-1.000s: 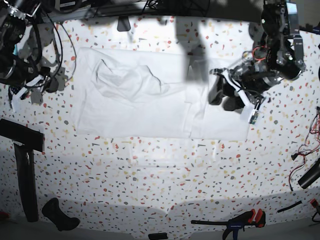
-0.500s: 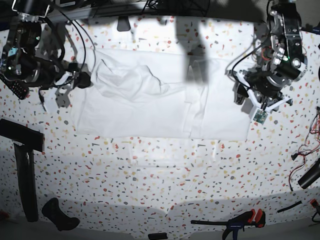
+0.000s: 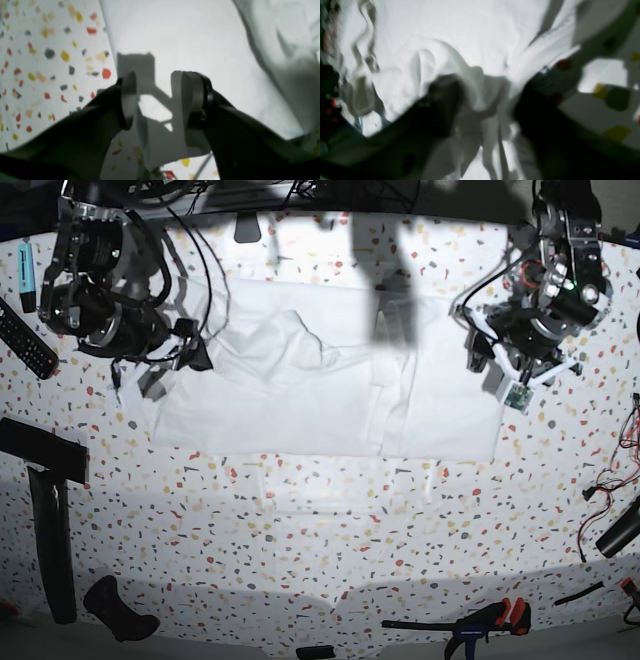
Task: Fold the T-shirt properly
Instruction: 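Release the folded end and raise the left gripper, then grasp the other strip end with the right gripper and fold it over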
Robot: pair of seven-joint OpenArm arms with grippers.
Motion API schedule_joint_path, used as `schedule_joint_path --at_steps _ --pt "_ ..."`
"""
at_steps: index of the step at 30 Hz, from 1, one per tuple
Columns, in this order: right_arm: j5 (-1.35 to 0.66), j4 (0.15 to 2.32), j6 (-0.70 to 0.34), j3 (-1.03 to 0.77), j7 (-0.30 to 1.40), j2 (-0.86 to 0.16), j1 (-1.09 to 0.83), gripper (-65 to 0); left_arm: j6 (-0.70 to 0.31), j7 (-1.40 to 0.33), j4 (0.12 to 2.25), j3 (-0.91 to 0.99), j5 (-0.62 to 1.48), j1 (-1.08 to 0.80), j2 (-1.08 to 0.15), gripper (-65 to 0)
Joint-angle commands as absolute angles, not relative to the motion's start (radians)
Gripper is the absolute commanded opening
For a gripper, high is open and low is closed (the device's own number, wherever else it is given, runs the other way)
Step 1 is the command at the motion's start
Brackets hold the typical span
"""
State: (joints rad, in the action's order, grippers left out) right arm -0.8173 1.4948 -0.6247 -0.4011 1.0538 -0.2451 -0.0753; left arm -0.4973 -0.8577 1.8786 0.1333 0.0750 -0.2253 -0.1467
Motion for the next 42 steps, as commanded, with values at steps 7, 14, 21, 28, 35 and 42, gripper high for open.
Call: schedule_joint_path --at_steps 7,14,21,28,35,42 --pt "-0.842 1.513 -0.631 -0.406 1.079 -0.264 -0.019 -65.0 -0.493 -0.805 1.891 0.136 0.088 -0.221 -0.15 -36.8" --pt "-0.924 1.551 -0.632 -0.405 1.117 -0.256 0.076 -65.0 -0.493 -0.75 1.889 0.135 0.11 -0.221 -0.149 -36.9" --pt "-0.922 1.596 -0.632 -0.332 1.118 -0.184 0.148 -65.0 -0.493 -0.691 1.762 0.135 0.142 -0.218 -0.135 -36.9" --pt "-0.862 1.596 -0.632 -0.097 1.118 -0.173 0.227 -65.0 -0.449 -0.625 1.629 0.13 0.15 -0.205 -0.13 -36.9" --pt "-0.773 1.596 -0.63 0.069 1.115 -0.041 0.347 -65.0 -0.449 -0.642 1.56 0.037 0.147 -0.182 -0.131 -36.9" --pt "-0.56 1.594 -0.63 0.126 1.104 0.146 0.376 -65.0 -0.448 -0.642 1.561 -0.082 0.147 -0.179 -0.13 -36.9"
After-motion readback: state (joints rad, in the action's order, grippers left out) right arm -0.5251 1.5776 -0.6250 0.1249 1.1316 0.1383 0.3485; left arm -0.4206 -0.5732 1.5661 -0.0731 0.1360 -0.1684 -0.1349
